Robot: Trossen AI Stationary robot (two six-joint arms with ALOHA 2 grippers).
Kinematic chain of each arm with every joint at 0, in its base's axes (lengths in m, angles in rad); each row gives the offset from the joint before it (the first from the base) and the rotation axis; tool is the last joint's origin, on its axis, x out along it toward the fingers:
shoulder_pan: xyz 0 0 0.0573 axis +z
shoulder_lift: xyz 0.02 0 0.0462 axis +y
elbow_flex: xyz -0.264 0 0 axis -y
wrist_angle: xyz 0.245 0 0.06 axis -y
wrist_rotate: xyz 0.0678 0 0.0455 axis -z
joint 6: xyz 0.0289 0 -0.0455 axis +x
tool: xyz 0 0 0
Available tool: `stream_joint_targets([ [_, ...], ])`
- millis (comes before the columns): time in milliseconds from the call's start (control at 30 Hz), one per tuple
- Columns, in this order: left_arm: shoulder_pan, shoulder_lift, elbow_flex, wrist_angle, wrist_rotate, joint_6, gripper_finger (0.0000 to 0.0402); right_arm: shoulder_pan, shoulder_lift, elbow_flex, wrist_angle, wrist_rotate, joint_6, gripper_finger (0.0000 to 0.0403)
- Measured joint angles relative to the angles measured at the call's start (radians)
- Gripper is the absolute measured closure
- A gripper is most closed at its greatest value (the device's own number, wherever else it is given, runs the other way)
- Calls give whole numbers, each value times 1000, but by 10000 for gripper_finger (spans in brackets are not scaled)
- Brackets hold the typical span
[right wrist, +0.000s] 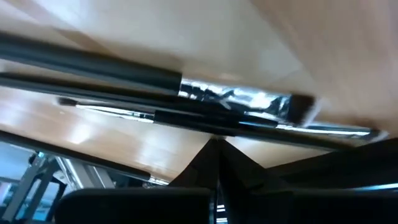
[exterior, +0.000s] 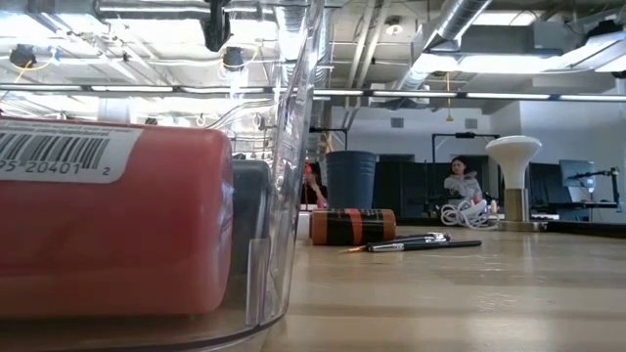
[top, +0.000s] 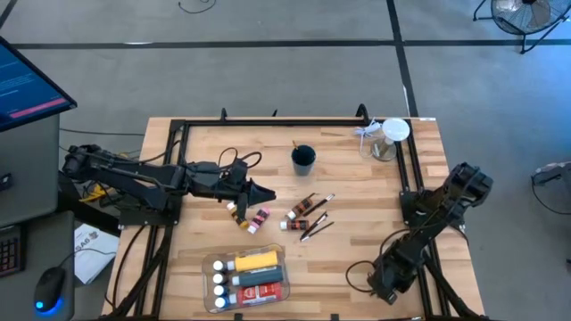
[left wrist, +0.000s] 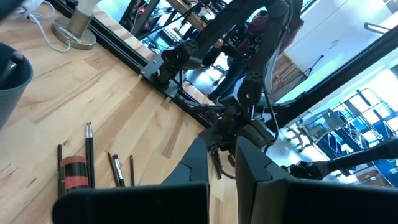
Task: Pick & Place Paint Supplies
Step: Adjust the paint brushes on the table
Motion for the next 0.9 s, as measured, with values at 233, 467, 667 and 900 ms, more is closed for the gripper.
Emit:
stream_joint_targets([
  [233,0,0,0,0,0,3,402,-114,-1,-7,-53,2,-191,403],
  [467,0,0,0,1,1,4,402,-225,0,-8,-79,6,-342,403],
  [667,0,0,0,1,2,5,402,-325,2,19,-122,32,-475,403],
  [900,0,0,0,1,5,7,402,-466,4,101,-191,171,-637,403],
])
